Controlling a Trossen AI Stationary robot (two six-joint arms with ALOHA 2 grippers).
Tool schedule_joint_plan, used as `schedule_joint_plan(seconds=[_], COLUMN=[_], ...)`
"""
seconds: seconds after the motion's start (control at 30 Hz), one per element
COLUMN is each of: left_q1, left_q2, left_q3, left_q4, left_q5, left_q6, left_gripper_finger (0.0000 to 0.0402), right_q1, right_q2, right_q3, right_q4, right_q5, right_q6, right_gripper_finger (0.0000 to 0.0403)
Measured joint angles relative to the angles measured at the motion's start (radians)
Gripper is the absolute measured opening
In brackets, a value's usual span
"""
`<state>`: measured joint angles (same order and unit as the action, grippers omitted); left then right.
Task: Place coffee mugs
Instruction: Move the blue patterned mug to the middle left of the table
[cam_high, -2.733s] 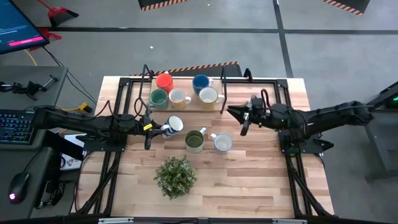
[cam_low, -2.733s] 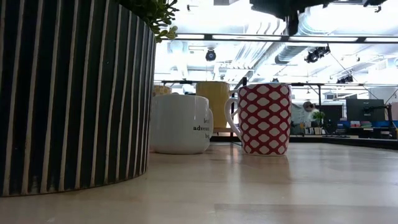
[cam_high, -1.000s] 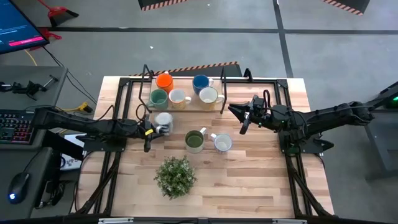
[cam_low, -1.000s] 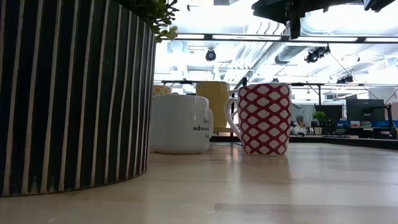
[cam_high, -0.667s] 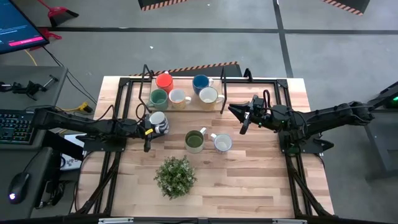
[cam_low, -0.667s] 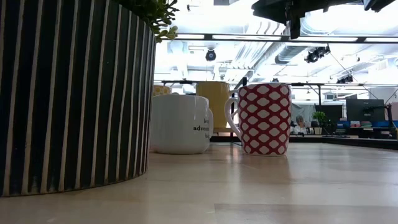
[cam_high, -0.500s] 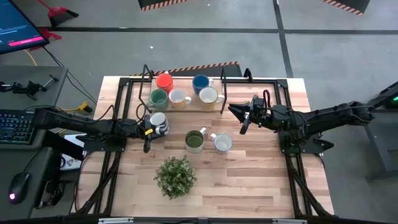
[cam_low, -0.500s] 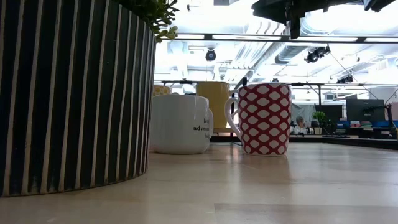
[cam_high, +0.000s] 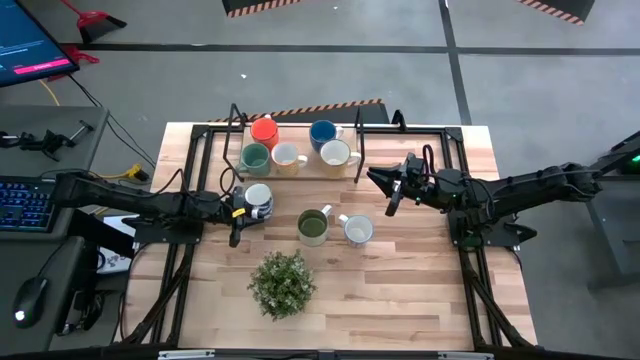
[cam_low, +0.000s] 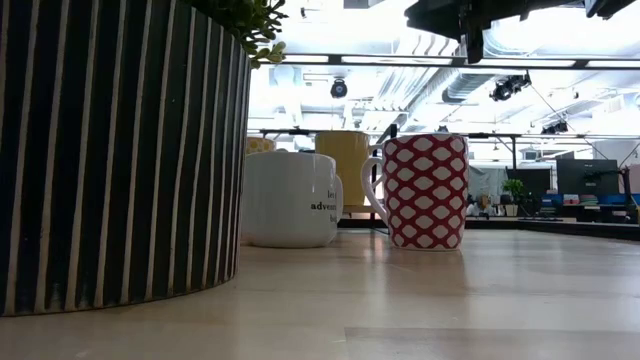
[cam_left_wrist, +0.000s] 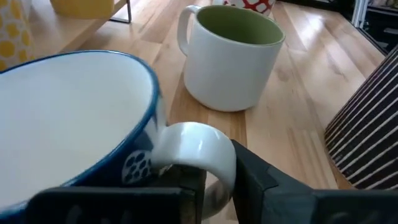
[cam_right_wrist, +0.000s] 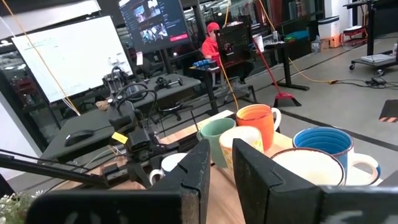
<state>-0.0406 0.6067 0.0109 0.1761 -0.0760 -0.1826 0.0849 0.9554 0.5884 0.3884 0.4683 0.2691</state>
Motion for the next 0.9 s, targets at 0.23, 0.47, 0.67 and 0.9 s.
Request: schedule_joint_plan(seconds=[0.23, 0.47, 0.67, 0.9], left_q1=[0.000, 0.000, 0.000, -0.001], left_q2=[0.000, 0.000, 0.000, 0.000], left_q3=[0.000, 0.001, 0.002, 0.059], left_q4=[0.000, 0.002, 0.002, -0.112], left_q5=[0.041, 0.047, 0.124, 0.156], left_q6=[-0.012, -0.043, -0.072, -0.046], left_gripper_finger=[0.0070, 0.0080, 0.0081, 0.0081], right_q1=[0.000, 0.000, 0.000, 0.000], right_q2=[-0.001, -0.002, -0.002, -0.002], right_q3=[0.000, 0.000, 0.000, 0.000], right_q4=[-0.005, -0.026, -0.058, -0.077], right_q5=[0.000, -0.001, -0.002, -0.005], right_q6=[-0.016, -0.019, -0.016, -0.016], right_gripper_finger=[0.0055, 0.0055, 0.0055, 0.0055])
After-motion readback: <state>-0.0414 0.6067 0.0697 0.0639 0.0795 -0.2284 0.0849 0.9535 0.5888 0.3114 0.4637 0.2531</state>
